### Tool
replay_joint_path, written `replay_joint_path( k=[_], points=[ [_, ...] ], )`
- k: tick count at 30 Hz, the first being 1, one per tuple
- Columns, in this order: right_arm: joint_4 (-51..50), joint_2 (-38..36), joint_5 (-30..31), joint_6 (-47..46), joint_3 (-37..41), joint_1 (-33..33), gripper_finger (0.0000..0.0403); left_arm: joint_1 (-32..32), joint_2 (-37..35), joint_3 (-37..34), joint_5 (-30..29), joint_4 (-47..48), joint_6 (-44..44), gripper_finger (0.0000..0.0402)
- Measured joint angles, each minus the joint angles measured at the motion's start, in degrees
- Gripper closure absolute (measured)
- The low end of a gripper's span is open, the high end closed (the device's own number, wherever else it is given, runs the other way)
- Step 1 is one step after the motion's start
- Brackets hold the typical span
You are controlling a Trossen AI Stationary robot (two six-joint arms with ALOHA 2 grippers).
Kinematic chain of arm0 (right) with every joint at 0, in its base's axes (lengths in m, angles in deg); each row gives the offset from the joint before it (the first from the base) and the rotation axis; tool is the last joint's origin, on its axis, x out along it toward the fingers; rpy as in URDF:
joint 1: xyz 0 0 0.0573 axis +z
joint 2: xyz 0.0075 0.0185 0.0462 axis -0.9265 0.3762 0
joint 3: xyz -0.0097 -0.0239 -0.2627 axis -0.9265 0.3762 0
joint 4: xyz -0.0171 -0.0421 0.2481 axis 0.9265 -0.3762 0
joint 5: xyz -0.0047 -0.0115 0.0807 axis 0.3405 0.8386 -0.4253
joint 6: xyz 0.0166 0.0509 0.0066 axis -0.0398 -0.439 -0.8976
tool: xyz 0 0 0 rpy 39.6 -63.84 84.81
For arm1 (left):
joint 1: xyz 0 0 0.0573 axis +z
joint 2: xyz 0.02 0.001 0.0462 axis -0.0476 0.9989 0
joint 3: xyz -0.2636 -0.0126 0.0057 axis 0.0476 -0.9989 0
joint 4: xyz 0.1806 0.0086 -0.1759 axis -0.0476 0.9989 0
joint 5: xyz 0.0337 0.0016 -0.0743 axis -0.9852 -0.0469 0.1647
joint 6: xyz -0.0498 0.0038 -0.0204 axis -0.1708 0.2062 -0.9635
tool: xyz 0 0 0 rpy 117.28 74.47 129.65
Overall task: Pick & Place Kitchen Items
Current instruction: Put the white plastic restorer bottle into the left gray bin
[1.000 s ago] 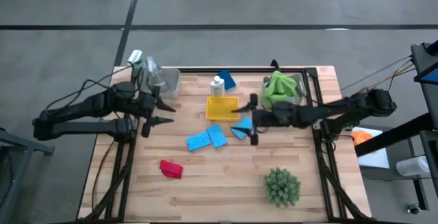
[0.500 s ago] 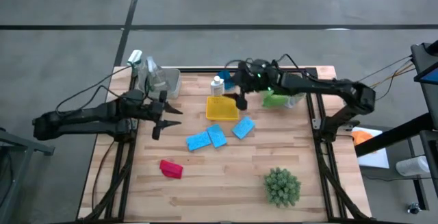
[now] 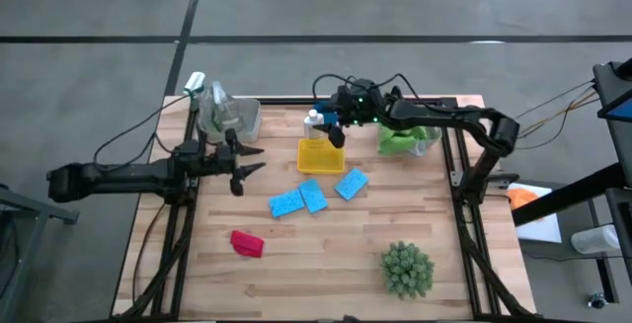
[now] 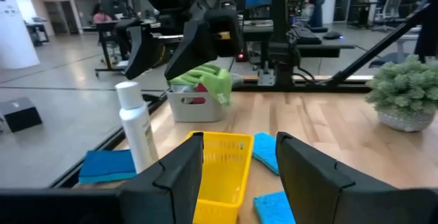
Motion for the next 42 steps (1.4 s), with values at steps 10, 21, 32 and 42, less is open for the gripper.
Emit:
replay_joint_path(
  k=[10, 21, 32, 42],
  points=[
    [2.47, 2.57, 6.16, -2.16, -0.04, -0.74, 0.0119, 0.20, 0.00, 0.01, -0.13, 0.05, 1.11, 0.0219],
    [5.64, 4.77, 6.13, -2.25, -0.04, -0.83, 0.0119, 0.22, 0.04, -0.03, -0.12, 0.72, 1.11, 0.0219],
    [7.86, 6.79, 5.95, -2.94, -0.86, -0.77, 0.0199, 0.22, 0.04, -0.05, -0.95, 0.96, 1.92, 0.0219],
    [7.21, 7.31, 5.42, -0.39, -2.63, 0.97, 0.0298, 0.22, 0.04, -0.03, -8.69, 0.47, 1.87, 0.0219]
  ],
)
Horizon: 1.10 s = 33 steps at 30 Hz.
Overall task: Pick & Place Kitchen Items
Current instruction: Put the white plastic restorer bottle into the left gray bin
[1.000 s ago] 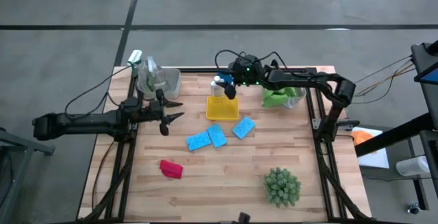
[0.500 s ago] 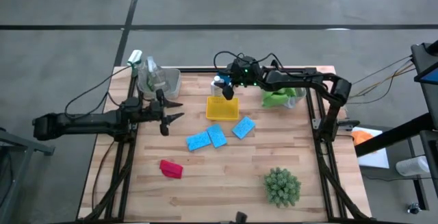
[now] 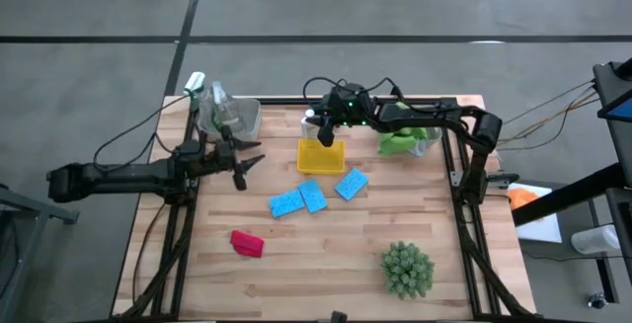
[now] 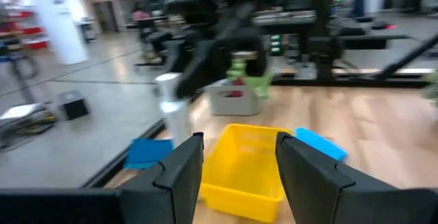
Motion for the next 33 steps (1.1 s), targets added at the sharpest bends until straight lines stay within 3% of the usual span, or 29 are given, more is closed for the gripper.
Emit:
replay_joint_path(
  k=[3, 9, 17, 26, 33],
  points=[
    [0.18, -0.17, -2.27, 0.28, -1.65, 0.96, 0.0298, 0.04, 0.00, 0.00, -4.02, -0.24, -0.61, 0.0219],
    [0.44, 0.17, -5.84, 1.35, -6.14, 3.52, 0.0298, 0.04, 0.00, 0.00, -4.72, -0.40, -2.14, 0.0219],
    [0.35, 5.48, -7.04, 2.76, -13.56, 8.84, 0.0298, 0.04, 0.00, 0.99, -4.69, -1.44, -2.11, 0.0219],
    [-3.21, 12.23, -6.81, 3.36, -24.85, 10.12, 0.0298, 0.04, 0.89, 2.38, -3.86, 5.86, -1.65, 0.0219],
    [-4.11, 14.49, -6.91, 3.34, -28.35, 10.22, 0.0298, 0.11, 1.98, 2.38, -8.07, 5.18, -2.09, 0.0211]
  ],
)
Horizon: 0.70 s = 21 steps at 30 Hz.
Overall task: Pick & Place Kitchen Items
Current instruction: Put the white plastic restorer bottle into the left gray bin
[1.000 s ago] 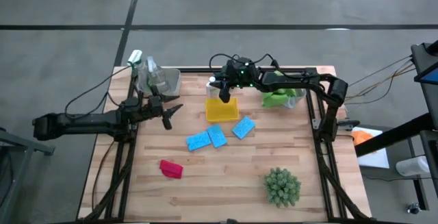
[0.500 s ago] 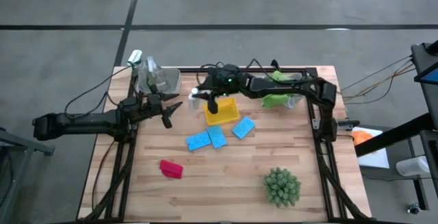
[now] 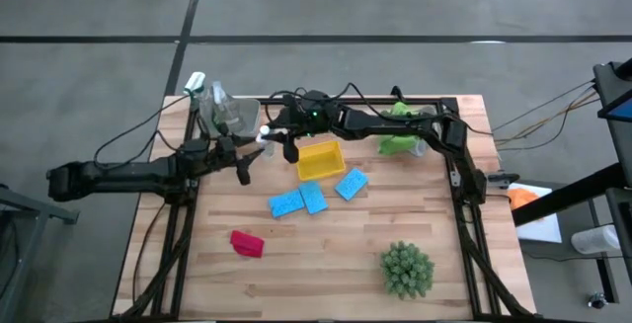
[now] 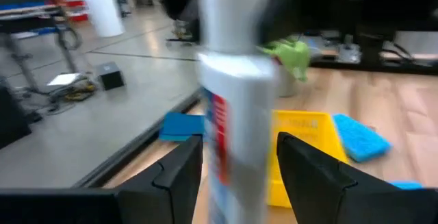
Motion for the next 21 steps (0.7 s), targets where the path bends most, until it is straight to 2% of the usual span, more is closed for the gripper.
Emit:
replay_joint_path(
  k=[6, 13, 17, 21],
  points=[
    [0.45, 0.09, -0.80, 0.01, -0.62, -0.04, 0.0298, 0.00, 3.92, 0.63, -0.73, -2.60, -0.69, 0.0169],
    [0.85, 0.09, -2.03, -0.02, -0.66, 0.38, 0.0298, 0.00, 14.61, 5.20, -1.18, -6.01, -1.46, 0.0110],
    [0.65, 0.09, -2.01, -0.01, -0.66, 0.66, 0.0298, 0.00, 18.79, 7.42, -2.75, -6.99, -1.25, 0.0108],
    [0.65, 0.09, -2.29, 0.00, -0.66, 0.85, 0.0298, 0.00, 19.23, 7.79, -3.11, -7.38, -1.05, 0.0138]
  ],
)
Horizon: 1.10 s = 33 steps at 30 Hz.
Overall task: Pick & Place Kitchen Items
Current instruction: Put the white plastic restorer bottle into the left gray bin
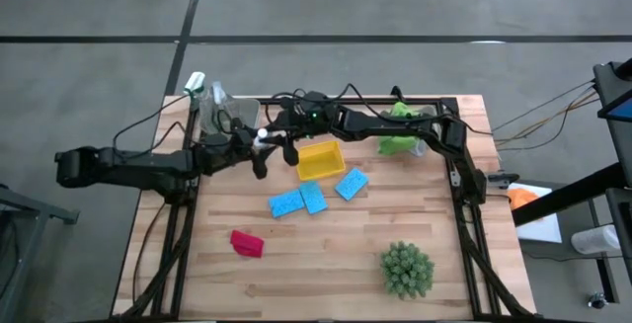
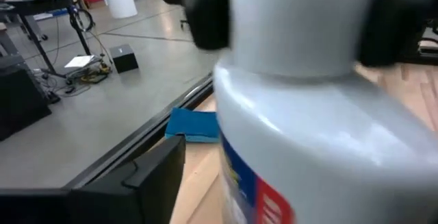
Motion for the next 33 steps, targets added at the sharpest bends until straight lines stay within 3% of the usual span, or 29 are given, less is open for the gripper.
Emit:
replay_joint_path(
  k=[10, 28, 33],
  points=[
    [0.68, -0.04, 0.19, 0.01, 0.42, 0.04, 0.0298, -0.17, -2.83, -0.05, 0.18, -1.82, -0.03, 0.0226],
    [0.62, -0.09, 0.22, 0.01, 0.72, 0.04, 0.0298, -0.19, -2.83, 0.28, -0.43, -4.42, -0.03, 0.0235],
    [0.78, -0.09, 0.35, -0.06, 0.66, 0.04, 0.0298, -0.22, -2.83, 0.28, -0.90, -4.36, 0.17, 0.0264]
  ],
)
